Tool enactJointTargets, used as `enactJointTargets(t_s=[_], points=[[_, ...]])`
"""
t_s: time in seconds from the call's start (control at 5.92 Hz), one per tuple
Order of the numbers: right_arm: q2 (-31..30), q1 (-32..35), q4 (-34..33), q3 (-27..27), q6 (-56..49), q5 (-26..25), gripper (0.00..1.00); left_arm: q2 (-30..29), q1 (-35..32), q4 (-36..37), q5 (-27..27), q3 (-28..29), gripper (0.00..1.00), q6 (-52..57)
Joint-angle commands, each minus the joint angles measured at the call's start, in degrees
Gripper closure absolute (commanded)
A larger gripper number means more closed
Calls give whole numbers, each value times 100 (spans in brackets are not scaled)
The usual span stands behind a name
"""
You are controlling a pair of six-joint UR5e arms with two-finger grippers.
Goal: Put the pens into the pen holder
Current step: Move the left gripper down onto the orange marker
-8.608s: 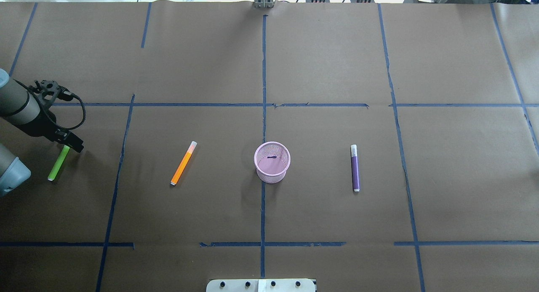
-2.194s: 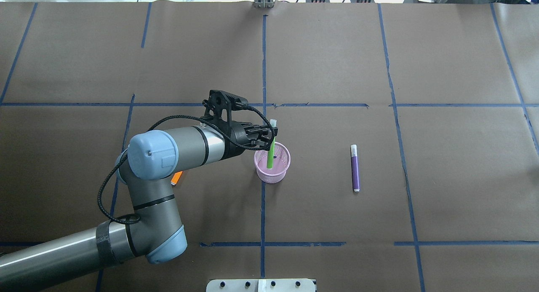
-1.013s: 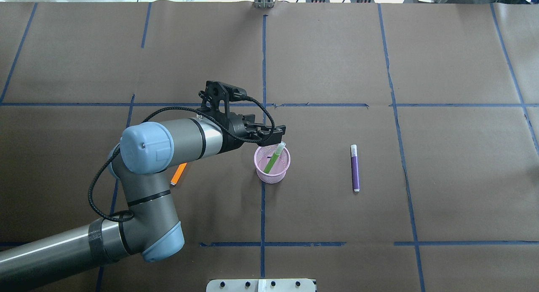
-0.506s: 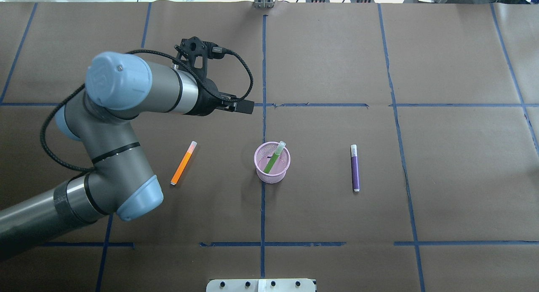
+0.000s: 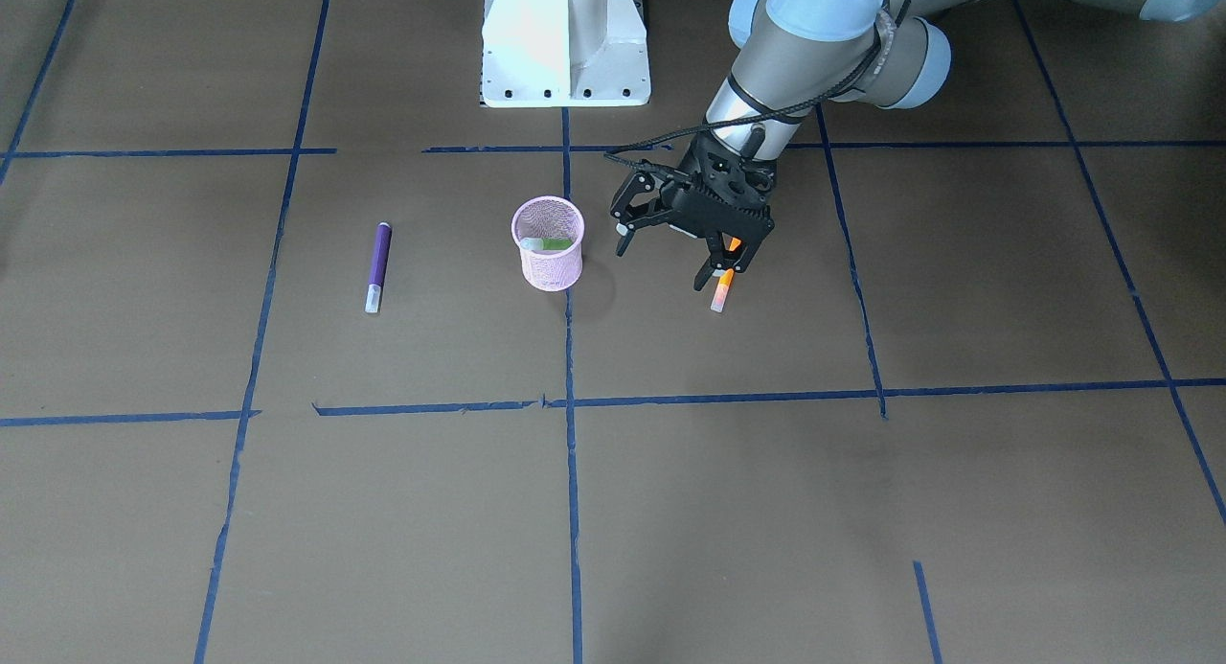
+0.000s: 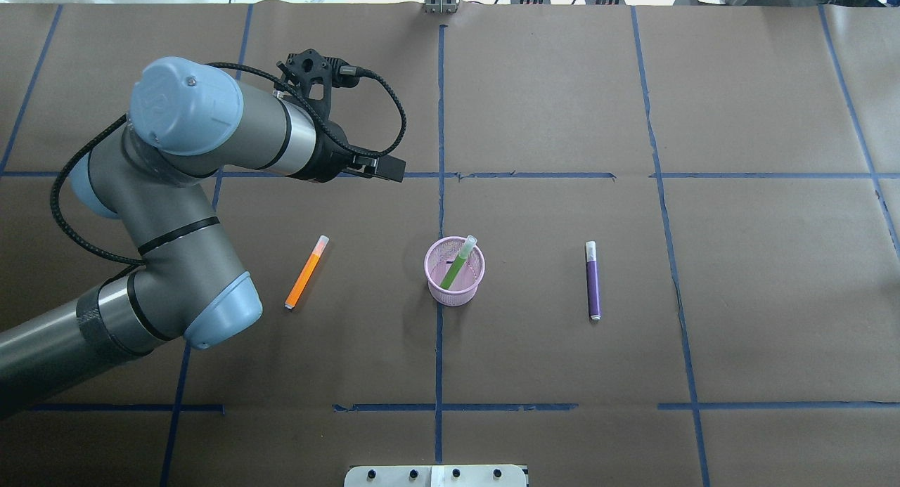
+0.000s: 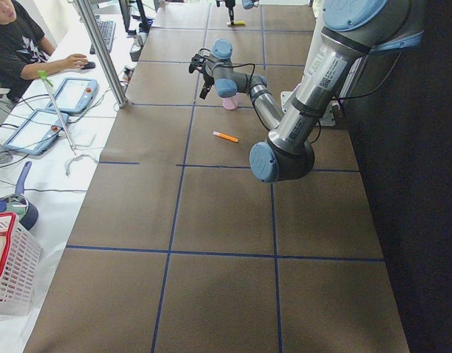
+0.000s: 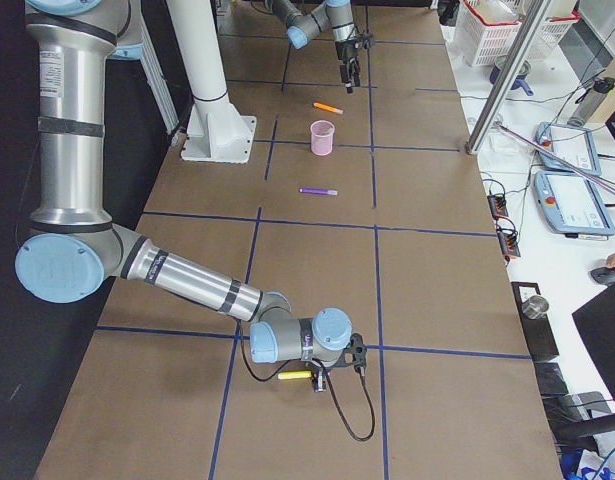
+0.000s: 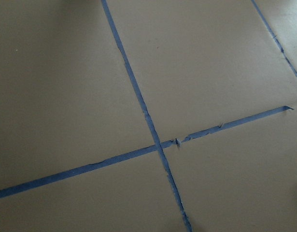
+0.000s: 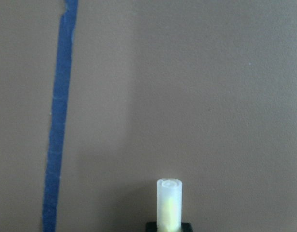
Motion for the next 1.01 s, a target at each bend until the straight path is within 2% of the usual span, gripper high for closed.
enactJointTargets(t_s=[0.0, 0.17, 0.51, 0.84], points=[[72, 0, 6, 343, 6, -9, 98, 223, -280, 529, -737, 49, 0, 232], [81, 0, 6, 798, 154, 0, 100, 312, -271, 765, -808, 128, 0, 452], [73, 0, 15, 1878, 714, -18, 100, 260, -201, 1757, -827, 199, 0, 1232], [81, -393, 15, 3108, 1305, -140, 100, -10, -78, 1760, -757, 933, 0, 1856]])
